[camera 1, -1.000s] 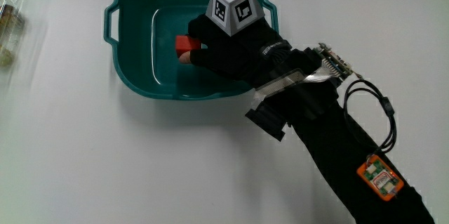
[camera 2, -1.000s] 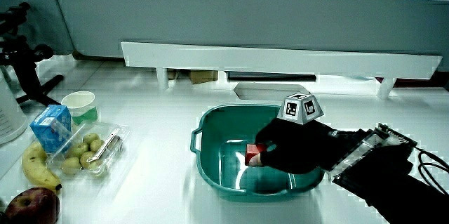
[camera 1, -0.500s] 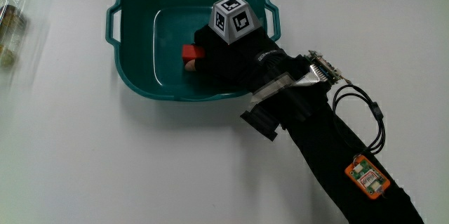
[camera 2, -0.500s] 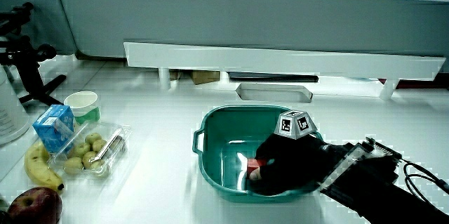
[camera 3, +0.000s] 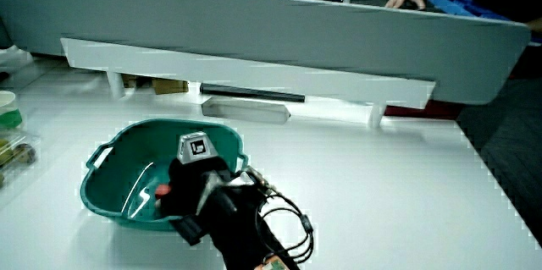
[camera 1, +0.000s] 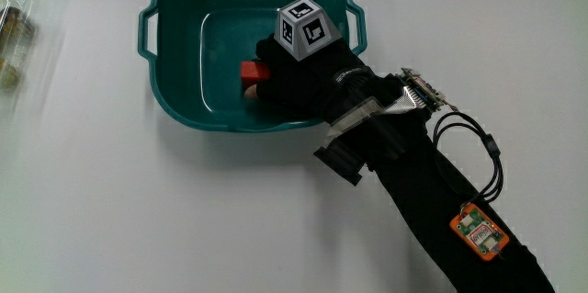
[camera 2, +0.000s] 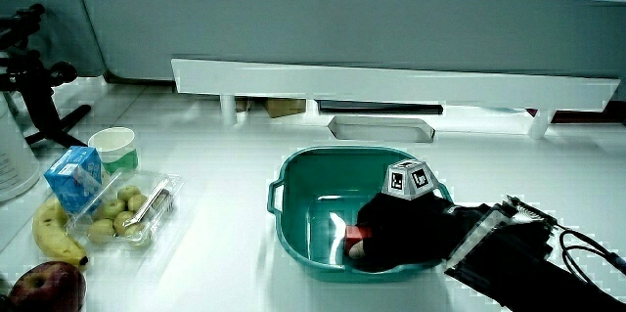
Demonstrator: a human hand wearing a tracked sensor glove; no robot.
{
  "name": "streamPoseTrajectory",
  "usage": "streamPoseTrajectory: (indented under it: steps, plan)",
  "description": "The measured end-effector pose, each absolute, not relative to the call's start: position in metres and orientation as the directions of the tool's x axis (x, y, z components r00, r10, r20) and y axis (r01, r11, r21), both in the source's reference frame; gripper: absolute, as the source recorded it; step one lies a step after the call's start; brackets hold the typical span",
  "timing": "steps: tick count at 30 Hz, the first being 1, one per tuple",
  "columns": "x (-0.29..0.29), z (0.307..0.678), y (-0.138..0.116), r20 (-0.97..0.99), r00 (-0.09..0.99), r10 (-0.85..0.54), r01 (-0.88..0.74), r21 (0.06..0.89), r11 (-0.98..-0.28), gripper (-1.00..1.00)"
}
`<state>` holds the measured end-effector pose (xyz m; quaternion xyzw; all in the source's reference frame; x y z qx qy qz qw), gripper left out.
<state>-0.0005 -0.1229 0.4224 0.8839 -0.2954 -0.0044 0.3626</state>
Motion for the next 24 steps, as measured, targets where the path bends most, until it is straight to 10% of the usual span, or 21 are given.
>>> streamPoseTrajectory:
  steps: [11, 24]
  plan:
    - [0.003, 0.412, -0.124, 0.252, 0.829, -0.500, -0.533, 0.630, -0.565, 1.00]
    - [0.033, 0.364, -0.114, 0.388, 0.801, -0.456, -0.598, 0.558, -0.575, 1.00]
